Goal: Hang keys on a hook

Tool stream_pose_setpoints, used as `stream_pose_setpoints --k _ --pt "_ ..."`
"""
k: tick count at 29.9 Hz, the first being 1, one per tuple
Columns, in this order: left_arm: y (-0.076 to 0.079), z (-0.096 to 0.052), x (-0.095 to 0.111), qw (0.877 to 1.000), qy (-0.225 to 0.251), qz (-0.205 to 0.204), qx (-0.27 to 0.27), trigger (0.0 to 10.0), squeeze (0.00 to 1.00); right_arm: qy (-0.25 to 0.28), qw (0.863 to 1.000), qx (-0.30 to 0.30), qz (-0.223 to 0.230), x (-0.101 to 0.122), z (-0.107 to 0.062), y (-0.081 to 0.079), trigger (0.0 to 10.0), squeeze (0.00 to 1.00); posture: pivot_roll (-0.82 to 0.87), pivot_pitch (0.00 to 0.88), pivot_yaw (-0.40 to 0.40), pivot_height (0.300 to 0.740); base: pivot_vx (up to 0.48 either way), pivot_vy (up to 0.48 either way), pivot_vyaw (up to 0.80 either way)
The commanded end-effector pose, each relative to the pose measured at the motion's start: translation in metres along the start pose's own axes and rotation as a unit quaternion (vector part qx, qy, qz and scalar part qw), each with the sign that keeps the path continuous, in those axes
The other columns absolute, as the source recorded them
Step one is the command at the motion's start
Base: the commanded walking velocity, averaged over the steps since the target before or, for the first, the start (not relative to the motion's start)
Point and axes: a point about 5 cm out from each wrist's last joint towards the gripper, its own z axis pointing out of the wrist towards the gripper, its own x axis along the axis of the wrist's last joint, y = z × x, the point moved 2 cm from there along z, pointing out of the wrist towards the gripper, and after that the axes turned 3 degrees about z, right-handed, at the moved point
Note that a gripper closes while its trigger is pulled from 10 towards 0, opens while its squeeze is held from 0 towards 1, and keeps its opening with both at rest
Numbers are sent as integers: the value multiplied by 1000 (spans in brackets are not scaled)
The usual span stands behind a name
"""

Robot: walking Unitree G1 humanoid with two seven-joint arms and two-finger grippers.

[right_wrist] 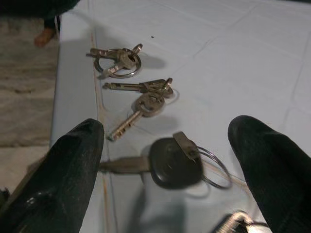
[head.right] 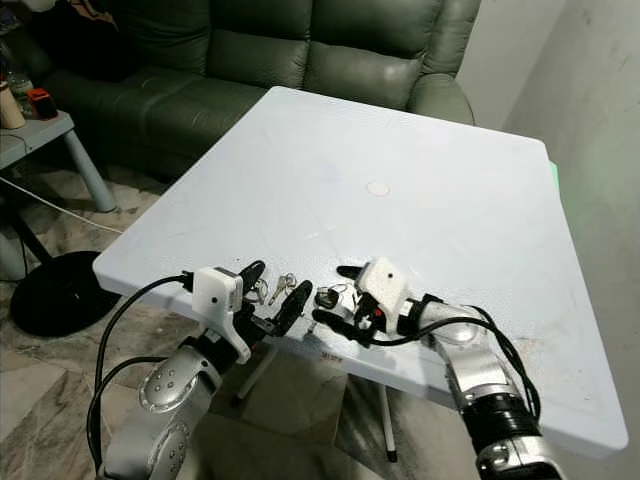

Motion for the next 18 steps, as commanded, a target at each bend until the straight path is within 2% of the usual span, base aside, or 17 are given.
stream_pose_setpoints --k 1,6,12,13,14,15,16,17,18 --pt "6 4 5 1000 7 -1 -8 10000 0 -2 1000 -17 5 3 1 4 10000 0 55 71 -96 740 0 0 0" --pt "6 4 4 1000 8 -5 -7 10000 0 6 999 -39 31 4 11 4 10000 0 56 73 -98 740 0 0 0" --pt "7 4 5 1000 8 -6 -8 10000 0 -4 997 -63 43 1 15 6 10000 0 57 77 -99 740 0 0 0" --pt "7 4 5 1000 8 -6 -7 10000 0 -9 997 -70 44 0 14 9 8863 0 57 77 -99 740 0 0 0" --pt "7 4 5 1000 8 -7 -7 10000 0 -9 996 -74 41 0 14 10 8784 0 57 77 -99 740 0 0 0" --pt "7 4 5 1000 8 -7 -7 10000 0 -6 996 -80 41 0 13 12 6392 0 58 78 -100 740 0 0 0" --pt "7 4 5 1000 8 -7 -7 10000 0 -9 995 -89 44 -1 11 14 1961 0 59 79 -99 740 0 0 0" --pt "7 4 5 1000 8 -7 -6 10000 0 -2 994 -98 47 -1 7 19 0 0 60 78 -100 740 0 0 0" --pt "7 4 5 1000 8 -7 -6 10000 0 -2 994 -98 47 -1 7 19 0 0 60 78 -100 740 0 0 0"
